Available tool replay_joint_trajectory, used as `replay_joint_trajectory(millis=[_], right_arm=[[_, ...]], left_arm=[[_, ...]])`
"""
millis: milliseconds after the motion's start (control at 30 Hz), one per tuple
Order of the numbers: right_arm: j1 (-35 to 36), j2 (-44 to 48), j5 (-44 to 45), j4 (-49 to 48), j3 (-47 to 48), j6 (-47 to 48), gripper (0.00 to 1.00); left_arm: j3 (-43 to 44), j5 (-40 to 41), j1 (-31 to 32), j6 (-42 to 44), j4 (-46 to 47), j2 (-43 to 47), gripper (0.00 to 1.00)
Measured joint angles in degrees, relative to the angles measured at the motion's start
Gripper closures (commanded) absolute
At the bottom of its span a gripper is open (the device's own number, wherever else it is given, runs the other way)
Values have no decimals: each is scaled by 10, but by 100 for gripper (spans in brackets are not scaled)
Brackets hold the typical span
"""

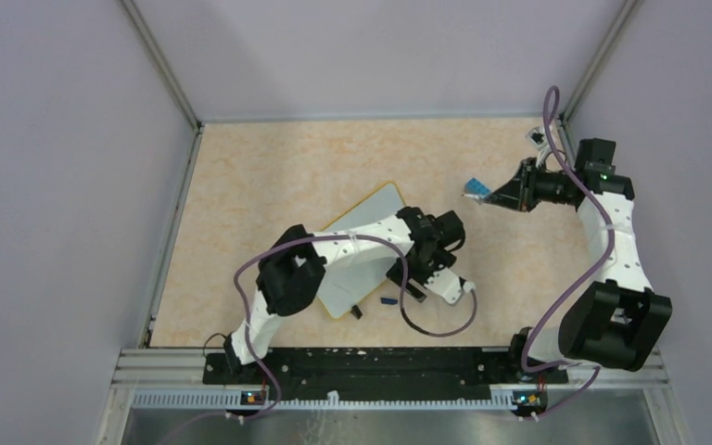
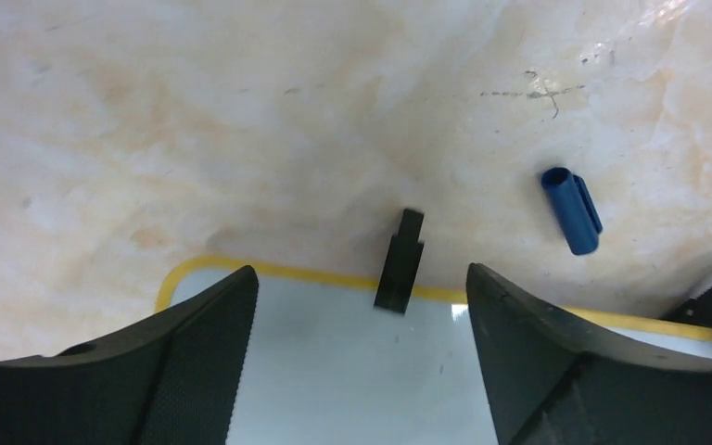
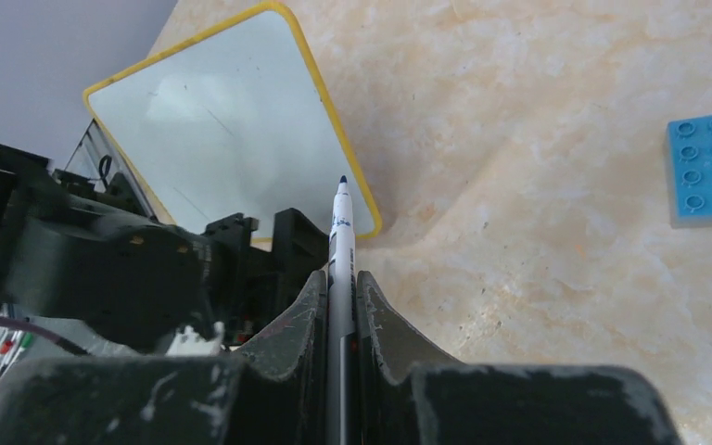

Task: Write a sentence on the whiteboard
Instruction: Move the whiteboard to the center of the board, then adjust the whiteboard at the center of the board.

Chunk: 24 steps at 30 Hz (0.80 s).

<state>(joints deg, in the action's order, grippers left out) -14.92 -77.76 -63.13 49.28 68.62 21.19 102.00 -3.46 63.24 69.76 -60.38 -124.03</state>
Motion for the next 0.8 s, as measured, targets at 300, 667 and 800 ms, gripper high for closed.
replay_joint_trajectory(millis=[300, 667, 800], right_arm=[[15, 20, -3, -78, 2, -75, 100], [175, 20, 51, -150, 34, -112, 100], [186, 19, 48, -172, 37, -130, 100]], left_arm=[[2, -122, -57, -123, 29, 189, 1], [-158, -329, -435, -405, 161, 424, 7], [-214, -415, -503, -494, 184, 443, 15]])
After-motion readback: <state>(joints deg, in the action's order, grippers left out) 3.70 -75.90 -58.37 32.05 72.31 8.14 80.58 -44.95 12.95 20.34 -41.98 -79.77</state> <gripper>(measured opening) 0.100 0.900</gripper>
